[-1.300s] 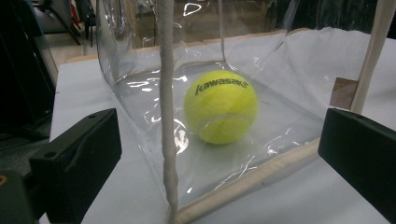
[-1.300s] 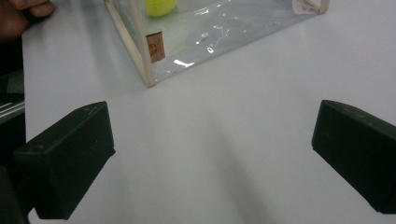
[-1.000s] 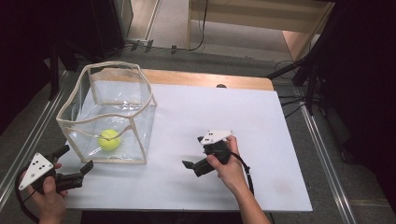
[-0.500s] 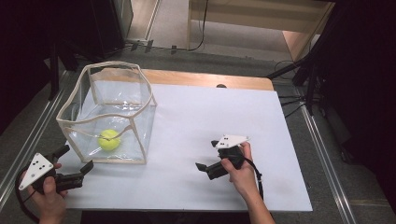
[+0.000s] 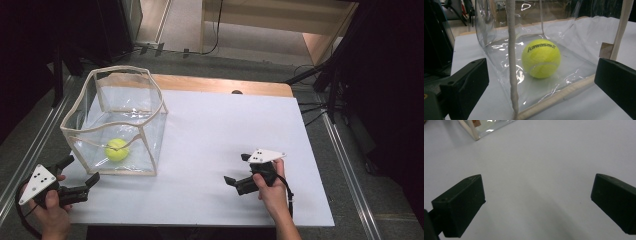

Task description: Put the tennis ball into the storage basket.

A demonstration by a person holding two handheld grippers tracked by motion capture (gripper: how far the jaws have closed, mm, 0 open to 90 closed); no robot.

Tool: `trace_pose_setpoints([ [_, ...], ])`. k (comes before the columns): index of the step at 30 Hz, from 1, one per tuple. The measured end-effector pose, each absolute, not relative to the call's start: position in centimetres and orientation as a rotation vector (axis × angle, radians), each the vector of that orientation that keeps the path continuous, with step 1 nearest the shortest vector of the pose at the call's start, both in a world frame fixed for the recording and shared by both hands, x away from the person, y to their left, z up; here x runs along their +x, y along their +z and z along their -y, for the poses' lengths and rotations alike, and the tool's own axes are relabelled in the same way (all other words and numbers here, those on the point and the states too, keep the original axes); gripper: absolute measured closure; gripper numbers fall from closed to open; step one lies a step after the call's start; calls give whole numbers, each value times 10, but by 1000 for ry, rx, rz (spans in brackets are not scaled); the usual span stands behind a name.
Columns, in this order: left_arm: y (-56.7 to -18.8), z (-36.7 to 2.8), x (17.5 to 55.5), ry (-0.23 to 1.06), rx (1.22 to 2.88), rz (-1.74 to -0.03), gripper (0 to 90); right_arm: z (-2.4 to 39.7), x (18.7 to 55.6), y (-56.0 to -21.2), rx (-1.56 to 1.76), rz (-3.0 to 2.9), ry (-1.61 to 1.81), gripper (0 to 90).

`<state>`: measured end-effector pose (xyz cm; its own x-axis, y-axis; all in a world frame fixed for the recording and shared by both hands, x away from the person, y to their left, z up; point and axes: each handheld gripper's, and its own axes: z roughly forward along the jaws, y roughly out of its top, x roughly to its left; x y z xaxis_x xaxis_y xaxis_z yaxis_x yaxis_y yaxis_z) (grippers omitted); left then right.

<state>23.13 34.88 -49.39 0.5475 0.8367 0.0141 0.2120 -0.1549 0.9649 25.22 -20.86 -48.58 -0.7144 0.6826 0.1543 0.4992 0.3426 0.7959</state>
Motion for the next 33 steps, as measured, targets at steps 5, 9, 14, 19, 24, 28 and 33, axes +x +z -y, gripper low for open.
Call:
trace_pose_setpoints([
  [5,-494,-349,231,702,1671,-893,0,221,247,-488,1090,-2369,1305,0],
  [9,-494,-349,231,702,1671,-893,0,231,243,-489,1107,-2339,1307,0],
  [14,-494,-349,231,701,1669,-896,0,243,239,-491,1137,-2311,1302,0],
  [19,-494,-349,231,702,1671,-893,0,253,234,-493,1166,-2281,1306,0],
  [24,-494,-349,231,701,1669,-896,0,264,229,-495,1194,-2254,1306,0],
  [28,-494,-349,231,701,1669,-896,0,273,226,-495,1207,-2232,1308,0],
  [33,-494,-349,231,701,1669,-897,0,285,221,-497,1223,-2195,1304,0],
])
